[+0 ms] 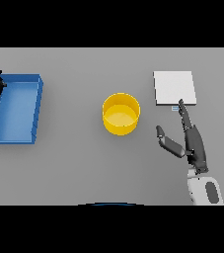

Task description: Pick up the red beaker and tilt it to pour out 1 green nut into yellow bowl. Pick up the yellow bowl and place it on the metallic measuring scale.

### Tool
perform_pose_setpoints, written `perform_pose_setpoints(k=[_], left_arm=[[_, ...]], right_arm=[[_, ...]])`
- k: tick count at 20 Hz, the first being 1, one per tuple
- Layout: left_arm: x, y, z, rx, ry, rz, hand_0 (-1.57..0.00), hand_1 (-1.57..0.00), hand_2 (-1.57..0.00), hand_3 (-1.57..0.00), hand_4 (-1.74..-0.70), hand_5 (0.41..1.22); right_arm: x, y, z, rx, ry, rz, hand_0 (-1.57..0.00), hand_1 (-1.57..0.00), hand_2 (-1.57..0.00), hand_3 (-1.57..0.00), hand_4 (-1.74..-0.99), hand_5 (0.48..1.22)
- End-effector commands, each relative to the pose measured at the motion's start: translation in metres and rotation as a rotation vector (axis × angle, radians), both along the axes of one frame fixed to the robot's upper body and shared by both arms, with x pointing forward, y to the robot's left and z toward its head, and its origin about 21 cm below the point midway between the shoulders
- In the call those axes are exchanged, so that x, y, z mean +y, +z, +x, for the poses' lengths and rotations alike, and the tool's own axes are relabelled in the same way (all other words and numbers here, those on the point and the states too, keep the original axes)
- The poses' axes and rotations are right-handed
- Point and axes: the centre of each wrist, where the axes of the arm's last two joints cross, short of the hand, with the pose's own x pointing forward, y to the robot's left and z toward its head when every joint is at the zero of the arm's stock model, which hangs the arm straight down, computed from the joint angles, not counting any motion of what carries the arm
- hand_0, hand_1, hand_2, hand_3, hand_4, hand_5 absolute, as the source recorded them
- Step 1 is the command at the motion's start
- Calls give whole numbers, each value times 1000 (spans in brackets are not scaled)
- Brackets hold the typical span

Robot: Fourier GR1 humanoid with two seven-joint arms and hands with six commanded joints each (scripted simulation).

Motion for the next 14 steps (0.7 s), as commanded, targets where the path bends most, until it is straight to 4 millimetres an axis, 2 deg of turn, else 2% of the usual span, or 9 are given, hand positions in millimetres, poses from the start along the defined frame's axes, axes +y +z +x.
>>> perform_pose_setpoints(k=[1,2,3,4,5,6,9,11,14], left_arm=[[-3,0,-1,4,1,3,-1571,-1571,-1571,-1546,-1741,1039],[-4,-3,-3,28,8,9,-1571,-1571,-1571,-1551,-1741,967],[-2,-7,-7,50,-1,27,-1571,-1571,-1571,-1555,-1667,908],[-4,-6,-7,72,-26,31,-1571,-1571,-1571,-1503,-1530,865],[-2,0,-10,99,-59,23,-1564,-1449,-1432,-1362,-1374,830],[-4,2,-13,138,-96,5,-1457,-1180,-1187,-1129,-1229,803],[3,11,-16,226,-163,-10,-746,-604,-613,-577,-968,740],[4,13,-20,258,-186,-12,-477,-386,-392,-369,-878,710],[4,14,-18,266,-192,-34,-244,-197,-200,-189,-815,684]], right_arm=[[2,2,-1,-12,7,-3,1,1,1,1,-1203,663],[3,-1,-4,-13,14,3,1,1,1,1,-1205,664],[5,-2,-6,-19,16,-1,1,1,1,1,-1202,667],[3,0,-4,-6,8,-5,1,1,1,1,-1197,664],[6,-3,-6,4,7,5,1,1,1,1,-1192,663],[6,-4,-4,6,6,9,1,1,1,1,-1188,663],[8,-2,-8,-11,4,-1,1,1,1,1,-1181,665],[4,-2,-9,-6,0,-5,1,1,1,1,-1184,667],[7,-2,-9,2,9,-4,1,1,1,1,-1187,666]])
